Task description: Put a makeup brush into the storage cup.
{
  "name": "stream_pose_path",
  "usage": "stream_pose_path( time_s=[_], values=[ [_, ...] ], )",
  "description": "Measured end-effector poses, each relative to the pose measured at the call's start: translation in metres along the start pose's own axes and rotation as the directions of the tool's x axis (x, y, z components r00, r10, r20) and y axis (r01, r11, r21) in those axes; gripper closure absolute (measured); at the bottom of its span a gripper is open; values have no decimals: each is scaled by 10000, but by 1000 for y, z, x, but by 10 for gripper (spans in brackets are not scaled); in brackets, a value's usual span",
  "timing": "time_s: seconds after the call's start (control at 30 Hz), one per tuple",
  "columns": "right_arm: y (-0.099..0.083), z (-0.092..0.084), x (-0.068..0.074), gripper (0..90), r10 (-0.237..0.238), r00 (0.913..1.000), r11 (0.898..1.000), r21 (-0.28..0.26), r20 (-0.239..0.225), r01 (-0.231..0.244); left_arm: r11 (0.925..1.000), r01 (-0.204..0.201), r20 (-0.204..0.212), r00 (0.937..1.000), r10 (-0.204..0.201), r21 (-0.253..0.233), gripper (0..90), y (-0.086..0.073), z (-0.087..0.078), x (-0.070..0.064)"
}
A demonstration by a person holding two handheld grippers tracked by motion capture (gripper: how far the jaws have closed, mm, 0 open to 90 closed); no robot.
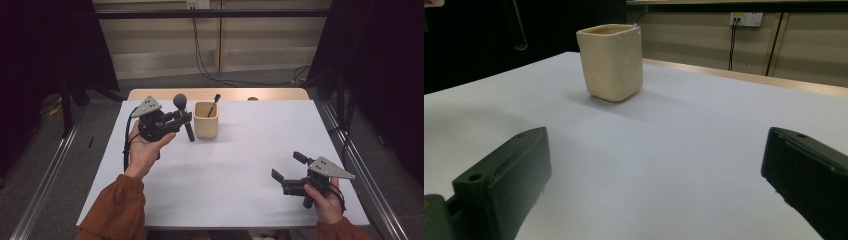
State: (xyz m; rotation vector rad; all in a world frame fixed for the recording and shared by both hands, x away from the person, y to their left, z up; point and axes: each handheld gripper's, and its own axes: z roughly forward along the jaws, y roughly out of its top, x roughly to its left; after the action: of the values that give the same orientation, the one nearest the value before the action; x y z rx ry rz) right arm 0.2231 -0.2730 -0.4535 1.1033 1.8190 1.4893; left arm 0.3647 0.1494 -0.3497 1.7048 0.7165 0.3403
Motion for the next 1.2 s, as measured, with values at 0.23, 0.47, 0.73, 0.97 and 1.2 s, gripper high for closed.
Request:
stream_pose_path(
  time_s=[0.23,0.47,0.73,0.97,1.2],
  values=[
    [-1,1,0,0,66,10000,9999,79,-68,-66,10000,-23,-204,9998,23,-8,709,5,10,7],
    [-1,2,1,0,66,9999,10000,69,-81,-65,9997,-193,-261,9995,189,-141,709,19,20,9],
    [-2,2,0,0,64,10000,9999,91,-45,-64,9985,-383,-548,9978,361,-397,709,28,34,14],
    [-2,1,0,0,32,10000,10000,48,-48,-32,9977,-451,-674,9969,417,-507,709,35,41,19],
    [-2,2,0,0,13,10000,10000,5,-60,-13,9984,-422,-782,9962,391,-387,709,39,54,23]
  ],
)
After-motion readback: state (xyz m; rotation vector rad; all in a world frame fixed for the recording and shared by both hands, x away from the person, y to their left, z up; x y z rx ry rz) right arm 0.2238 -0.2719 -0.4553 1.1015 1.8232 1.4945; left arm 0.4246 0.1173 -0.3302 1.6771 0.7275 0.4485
